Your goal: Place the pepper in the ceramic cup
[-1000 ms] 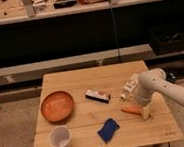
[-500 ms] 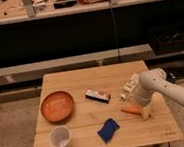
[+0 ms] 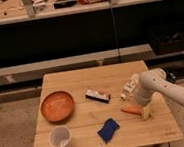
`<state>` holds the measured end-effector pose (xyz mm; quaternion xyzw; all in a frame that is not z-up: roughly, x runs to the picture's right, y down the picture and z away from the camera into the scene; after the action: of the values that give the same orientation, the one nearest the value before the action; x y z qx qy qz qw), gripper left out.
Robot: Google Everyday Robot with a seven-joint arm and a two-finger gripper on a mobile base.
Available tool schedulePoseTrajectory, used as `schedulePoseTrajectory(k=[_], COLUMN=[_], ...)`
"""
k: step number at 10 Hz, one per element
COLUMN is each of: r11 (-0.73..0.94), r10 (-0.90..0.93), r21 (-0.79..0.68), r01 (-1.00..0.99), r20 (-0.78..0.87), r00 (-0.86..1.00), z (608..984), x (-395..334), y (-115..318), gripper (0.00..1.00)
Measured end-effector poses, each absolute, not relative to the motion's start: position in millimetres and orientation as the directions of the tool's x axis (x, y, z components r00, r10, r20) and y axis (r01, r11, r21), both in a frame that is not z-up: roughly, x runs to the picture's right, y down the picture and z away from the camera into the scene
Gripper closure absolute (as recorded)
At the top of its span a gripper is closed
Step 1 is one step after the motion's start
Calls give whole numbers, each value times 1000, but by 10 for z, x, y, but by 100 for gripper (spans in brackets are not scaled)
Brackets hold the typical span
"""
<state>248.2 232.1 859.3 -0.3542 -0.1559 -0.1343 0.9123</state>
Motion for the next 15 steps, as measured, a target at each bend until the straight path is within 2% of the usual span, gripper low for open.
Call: schedulePoseTrajectory(k=[2,4,6,7,13,14,15], r11=[714,717,720,721,723,722,723], r10=[-143,-148,-153,-153,-160,-156,-146], r21=[-598,-592,-585,-584,-579,-581,-583], r01=[364,369,374,374,378,376,370], r20=[385,387,392,391,392,393,394], r00=[912,910,907,907,906,906,908], z=[8573,8543,8517,8512,8487,8495,8522], x=[2467,2465,2440,2444,2444,2444,2439], y=[2326,2330,2316,2311,2258,2271,2287], gripper=[21,34,53,55,55,54,49])
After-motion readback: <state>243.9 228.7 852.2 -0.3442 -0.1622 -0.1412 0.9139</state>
